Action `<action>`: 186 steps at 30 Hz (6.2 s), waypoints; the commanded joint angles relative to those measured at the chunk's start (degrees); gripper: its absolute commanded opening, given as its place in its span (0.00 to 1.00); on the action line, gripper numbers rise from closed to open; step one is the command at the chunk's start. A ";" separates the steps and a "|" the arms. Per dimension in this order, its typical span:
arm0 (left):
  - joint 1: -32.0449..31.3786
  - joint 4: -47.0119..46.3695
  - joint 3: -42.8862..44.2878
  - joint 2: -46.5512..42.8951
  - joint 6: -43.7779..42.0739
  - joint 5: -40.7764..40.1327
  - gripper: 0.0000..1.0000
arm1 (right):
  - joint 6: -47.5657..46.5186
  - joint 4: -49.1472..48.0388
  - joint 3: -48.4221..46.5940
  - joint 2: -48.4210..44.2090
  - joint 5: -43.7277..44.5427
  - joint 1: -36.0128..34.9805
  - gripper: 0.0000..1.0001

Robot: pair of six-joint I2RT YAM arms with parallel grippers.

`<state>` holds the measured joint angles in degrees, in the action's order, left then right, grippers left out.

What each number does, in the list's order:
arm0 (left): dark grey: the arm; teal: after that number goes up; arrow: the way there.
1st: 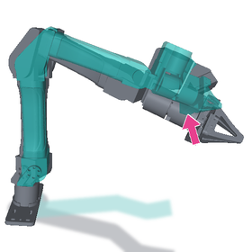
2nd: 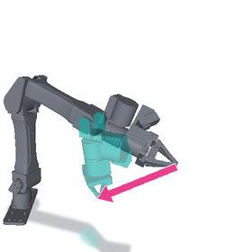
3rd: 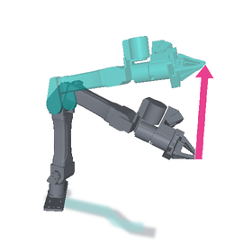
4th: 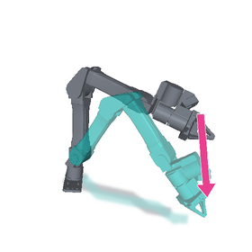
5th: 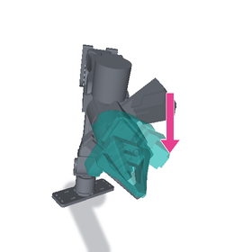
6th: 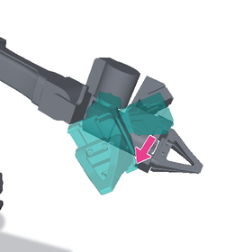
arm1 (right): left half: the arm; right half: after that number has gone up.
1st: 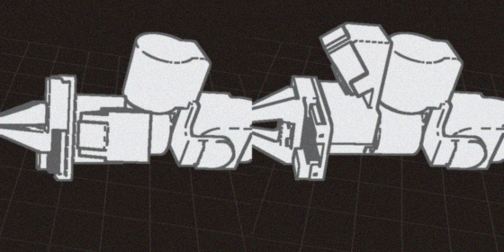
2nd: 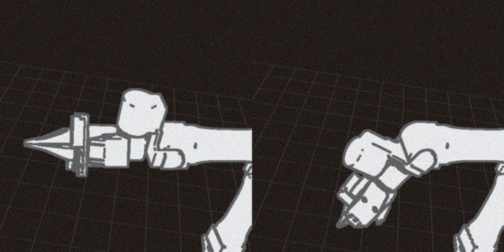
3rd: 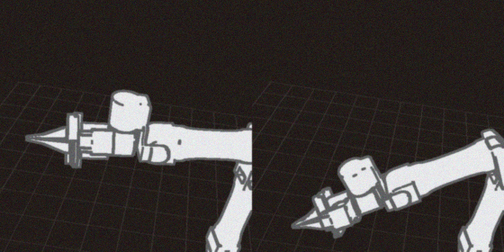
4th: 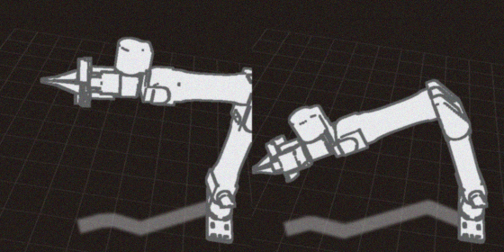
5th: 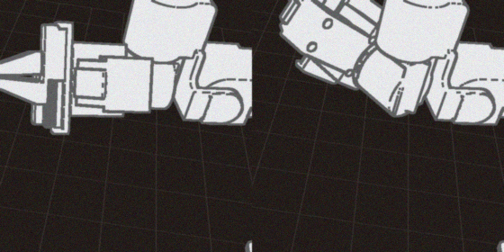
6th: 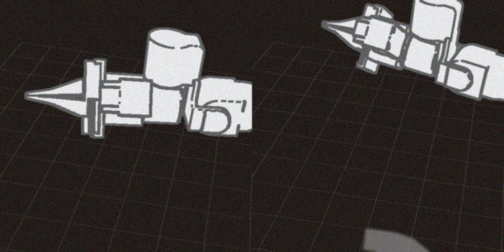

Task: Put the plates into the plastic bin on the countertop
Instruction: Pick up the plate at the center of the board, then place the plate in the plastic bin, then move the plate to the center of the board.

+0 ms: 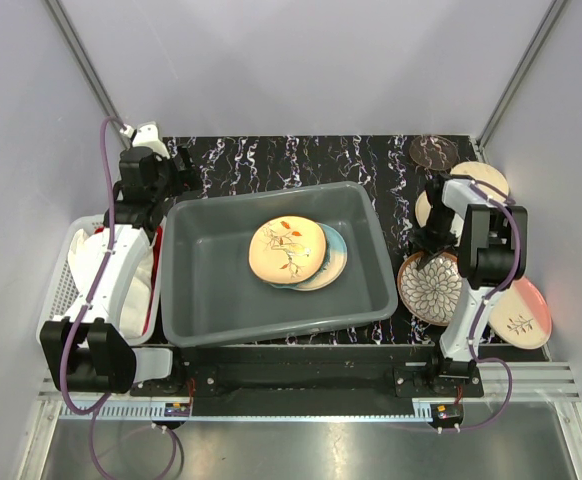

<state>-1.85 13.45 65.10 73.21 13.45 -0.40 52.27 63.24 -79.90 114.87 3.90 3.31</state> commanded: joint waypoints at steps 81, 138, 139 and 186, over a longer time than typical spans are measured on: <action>-1.58 -3.70 -0.23 -2.90 1.14 1.37 0.99 | -33.72 13.49 -65.40 -3.60 -30.44 -31.08 0.00; -2.20 -3.35 -2.79 -5.09 -0.09 0.49 0.99 | -37.77 2.15 -32.86 -7.99 -18.93 -33.11 0.57; -2.20 -3.35 -2.79 -5.01 -0.09 0.58 0.99 | -37.77 1.89 -32.69 -7.99 -19.19 -33.02 0.58; -2.20 -4.05 0.29 -0.61 -1.24 -0.21 0.99 | -15.00 -3.73 16.15 -30.32 9.64 11.80 0.95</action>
<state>-3.79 12.51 62.37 71.66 12.25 -1.04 36.32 62.00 -68.49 85.19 11.09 11.99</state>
